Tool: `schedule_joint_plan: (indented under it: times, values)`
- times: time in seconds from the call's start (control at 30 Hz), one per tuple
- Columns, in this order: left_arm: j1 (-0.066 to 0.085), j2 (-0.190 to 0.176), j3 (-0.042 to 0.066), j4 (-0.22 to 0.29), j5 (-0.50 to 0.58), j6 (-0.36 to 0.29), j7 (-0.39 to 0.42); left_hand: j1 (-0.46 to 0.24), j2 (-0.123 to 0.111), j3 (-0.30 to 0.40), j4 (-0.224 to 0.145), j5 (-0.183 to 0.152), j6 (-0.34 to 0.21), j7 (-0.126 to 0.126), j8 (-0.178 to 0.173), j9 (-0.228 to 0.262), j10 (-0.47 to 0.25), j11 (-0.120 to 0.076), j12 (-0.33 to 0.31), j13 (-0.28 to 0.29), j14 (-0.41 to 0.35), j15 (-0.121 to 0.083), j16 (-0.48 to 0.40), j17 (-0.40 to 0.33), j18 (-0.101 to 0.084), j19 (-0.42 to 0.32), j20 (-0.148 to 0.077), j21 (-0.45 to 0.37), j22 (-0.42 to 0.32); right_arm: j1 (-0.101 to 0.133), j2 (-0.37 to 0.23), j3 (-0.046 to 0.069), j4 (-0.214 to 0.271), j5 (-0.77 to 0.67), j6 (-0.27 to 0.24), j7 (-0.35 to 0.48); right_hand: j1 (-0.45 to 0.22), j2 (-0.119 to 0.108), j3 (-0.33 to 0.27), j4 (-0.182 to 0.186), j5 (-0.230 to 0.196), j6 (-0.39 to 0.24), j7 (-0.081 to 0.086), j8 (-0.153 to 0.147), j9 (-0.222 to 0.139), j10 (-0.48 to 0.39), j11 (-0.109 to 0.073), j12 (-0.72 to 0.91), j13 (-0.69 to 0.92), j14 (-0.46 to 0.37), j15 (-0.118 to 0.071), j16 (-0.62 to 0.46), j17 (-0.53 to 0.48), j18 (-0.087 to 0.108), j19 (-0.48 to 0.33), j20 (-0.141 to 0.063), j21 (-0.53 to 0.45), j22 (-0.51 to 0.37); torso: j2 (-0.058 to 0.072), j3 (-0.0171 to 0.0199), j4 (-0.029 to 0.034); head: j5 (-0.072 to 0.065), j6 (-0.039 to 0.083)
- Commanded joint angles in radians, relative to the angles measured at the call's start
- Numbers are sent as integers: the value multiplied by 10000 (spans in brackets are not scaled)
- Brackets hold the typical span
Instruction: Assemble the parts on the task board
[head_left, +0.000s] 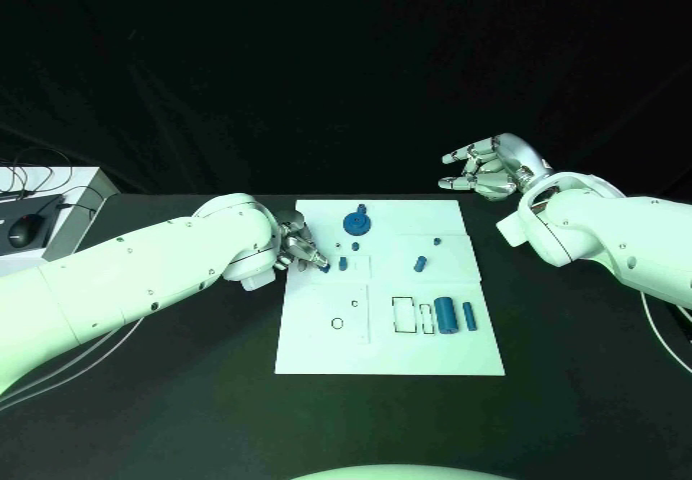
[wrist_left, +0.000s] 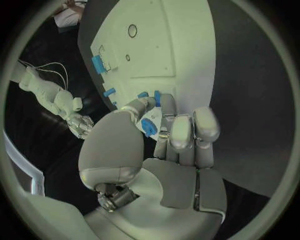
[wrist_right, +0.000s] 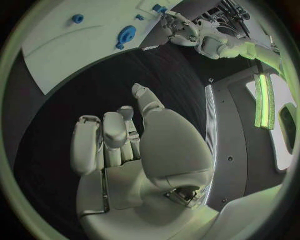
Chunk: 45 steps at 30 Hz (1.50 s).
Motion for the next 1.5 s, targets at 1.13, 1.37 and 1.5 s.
schedule_joint_plan:
  times: [1.13, 1.37, 1.5]
  values:
    - [-92, -382, 18, 395, 1328, -1582, 346, 109, 398, 540, -1141, 23, 1048, -453, -594, 27, 701, -141, -566, 479, 56, -72, 265, 206, -243, 206, -31, 191, 118, -2, -58, 3, 37, -25, 61, 123, -118, 14, -38, 49, 67, 1, 70, -57, -4, -4, -65, 32, 21, 74, -25, -50, -33, -3, 776, -15, -51, 1917, 0, -18, 22, -56, -47]
    - [-177, -545, 22, 529, 1356, -2095, 396, 111, 385, 587, -1122, 14, 1072, -458, -610, 35, 733, -146, -622, 482, 56, -81, 248, 165, -240, 217, -44, 195, 119, -2, -86, 3, 44, -25, 56, 126, -118, 14, -38, 49, 67, 1, 70, -57, -4, -4, -65, 32, 21, 74, -25, -50, -33, -3, 776, -15, -51, 1917, -17, -20, 30, -54, -82]
    - [-235, -562, 22, 551, 1219, -2285, 430, 117, 384, 592, -1120, 5, 1069, -455, -617, 37, 736, -145, -631, 487, 52, -82, 240, 146, -241, 219, -42, 199, 123, -2, -91, 3, 42, -25, 56, 129, -118, 14, -38, 49, 67, 1, 70, -57, -4, -4, -65, 32, 21, 74, -25, -50, -33, -3, 776, -15, -51, 1917, -22, -12, 17, -33, -90]
